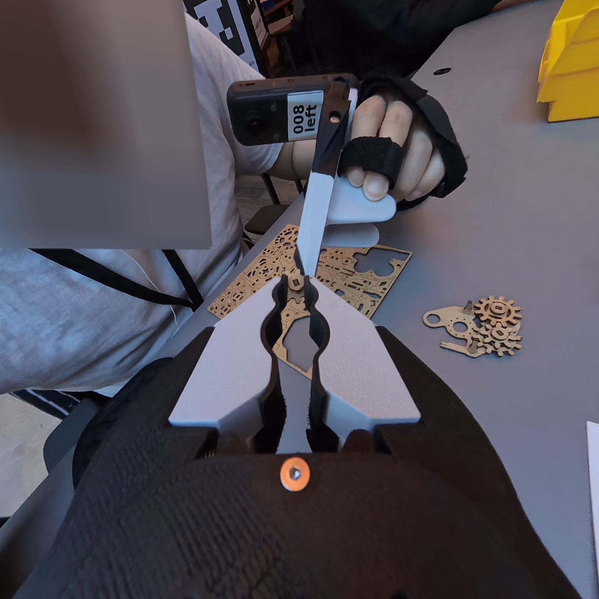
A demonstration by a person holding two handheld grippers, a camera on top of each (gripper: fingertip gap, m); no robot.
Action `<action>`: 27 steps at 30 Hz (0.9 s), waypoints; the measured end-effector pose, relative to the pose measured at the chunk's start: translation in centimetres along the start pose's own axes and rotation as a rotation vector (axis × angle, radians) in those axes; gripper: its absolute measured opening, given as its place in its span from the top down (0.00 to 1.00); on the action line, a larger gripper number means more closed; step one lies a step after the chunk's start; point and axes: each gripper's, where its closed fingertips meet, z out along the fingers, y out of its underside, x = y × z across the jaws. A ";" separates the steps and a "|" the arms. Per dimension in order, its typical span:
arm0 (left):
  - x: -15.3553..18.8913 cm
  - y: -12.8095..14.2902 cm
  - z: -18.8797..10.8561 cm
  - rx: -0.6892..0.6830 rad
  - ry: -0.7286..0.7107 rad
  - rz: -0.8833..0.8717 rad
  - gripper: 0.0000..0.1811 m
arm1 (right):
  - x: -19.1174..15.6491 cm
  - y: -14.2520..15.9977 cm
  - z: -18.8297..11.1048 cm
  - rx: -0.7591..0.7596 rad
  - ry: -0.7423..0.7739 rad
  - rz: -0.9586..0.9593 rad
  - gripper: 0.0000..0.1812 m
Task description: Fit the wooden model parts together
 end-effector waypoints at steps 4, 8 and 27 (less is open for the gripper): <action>-1.5 2.0 0.0 -0.123 -0.100 0.011 0.87 | 1.4 0.0 -1.3 -0.005 0.104 -0.018 0.95; -2.6 3.8 -0.3 -0.204 -0.140 -0.109 0.82 | 5.3 0.4 -4.6 -0.026 0.384 -0.042 0.95; -0.8 15.6 -3.4 -0.483 -0.025 -1.305 0.86 | 10.5 1.9 -1.4 -0.147 0.728 -0.050 0.95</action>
